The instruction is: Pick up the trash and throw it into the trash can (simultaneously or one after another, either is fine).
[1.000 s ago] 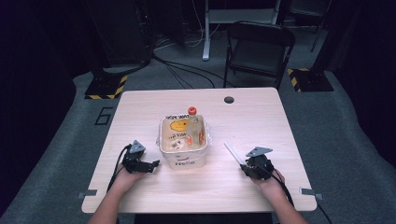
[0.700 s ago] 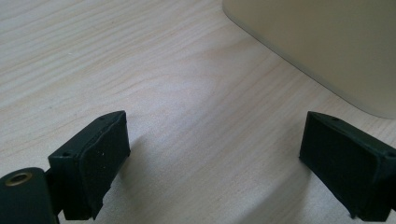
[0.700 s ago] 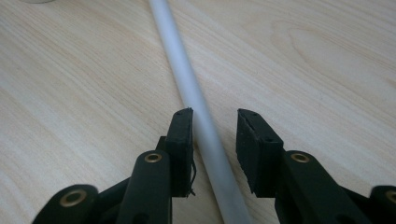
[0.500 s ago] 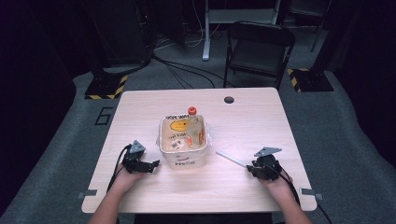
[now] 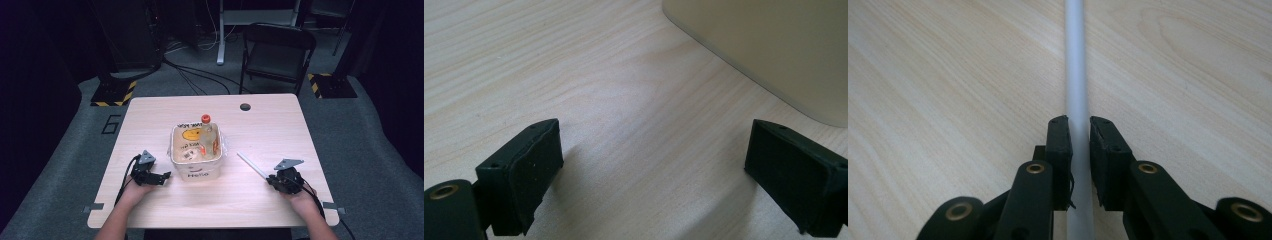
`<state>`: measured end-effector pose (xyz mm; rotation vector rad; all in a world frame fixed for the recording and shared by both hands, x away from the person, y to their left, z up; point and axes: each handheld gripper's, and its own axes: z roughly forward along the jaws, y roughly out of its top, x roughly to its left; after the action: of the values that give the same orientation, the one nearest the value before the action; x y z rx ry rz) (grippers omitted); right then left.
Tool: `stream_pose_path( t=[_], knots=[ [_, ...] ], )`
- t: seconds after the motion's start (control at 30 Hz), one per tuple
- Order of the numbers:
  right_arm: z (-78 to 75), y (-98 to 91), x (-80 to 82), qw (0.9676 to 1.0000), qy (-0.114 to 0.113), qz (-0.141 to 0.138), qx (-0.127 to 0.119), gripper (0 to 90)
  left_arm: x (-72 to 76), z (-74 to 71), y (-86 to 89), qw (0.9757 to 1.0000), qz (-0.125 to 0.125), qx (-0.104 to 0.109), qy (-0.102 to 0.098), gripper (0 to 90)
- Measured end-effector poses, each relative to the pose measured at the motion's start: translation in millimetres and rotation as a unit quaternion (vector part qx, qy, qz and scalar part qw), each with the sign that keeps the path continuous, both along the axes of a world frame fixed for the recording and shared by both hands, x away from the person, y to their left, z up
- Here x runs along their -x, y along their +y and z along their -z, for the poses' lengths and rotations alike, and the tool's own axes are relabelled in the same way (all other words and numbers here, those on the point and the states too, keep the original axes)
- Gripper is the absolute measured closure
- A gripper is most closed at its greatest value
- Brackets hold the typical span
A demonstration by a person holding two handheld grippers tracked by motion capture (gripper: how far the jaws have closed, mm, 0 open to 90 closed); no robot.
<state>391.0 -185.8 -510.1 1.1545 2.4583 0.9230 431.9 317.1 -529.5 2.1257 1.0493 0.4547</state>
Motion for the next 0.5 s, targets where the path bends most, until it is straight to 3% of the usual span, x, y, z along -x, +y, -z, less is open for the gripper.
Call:
stream_pose_path(
  t=[0.23,0.5],
  knots=[
    [-2.4,-0.6,-3.4,0.9995,-0.004,0.028,-0.012,79.2,0.0,0.0,0.1,1.0,0.0,0.0,0.0,8.0],
    [-8.8,-0.7,-2.3,0.999,-0.008,0.033,-0.029,79.0,0.0,0.0,0.1,1.0,0.001,0.0,0.0,8.0]
  ],
)
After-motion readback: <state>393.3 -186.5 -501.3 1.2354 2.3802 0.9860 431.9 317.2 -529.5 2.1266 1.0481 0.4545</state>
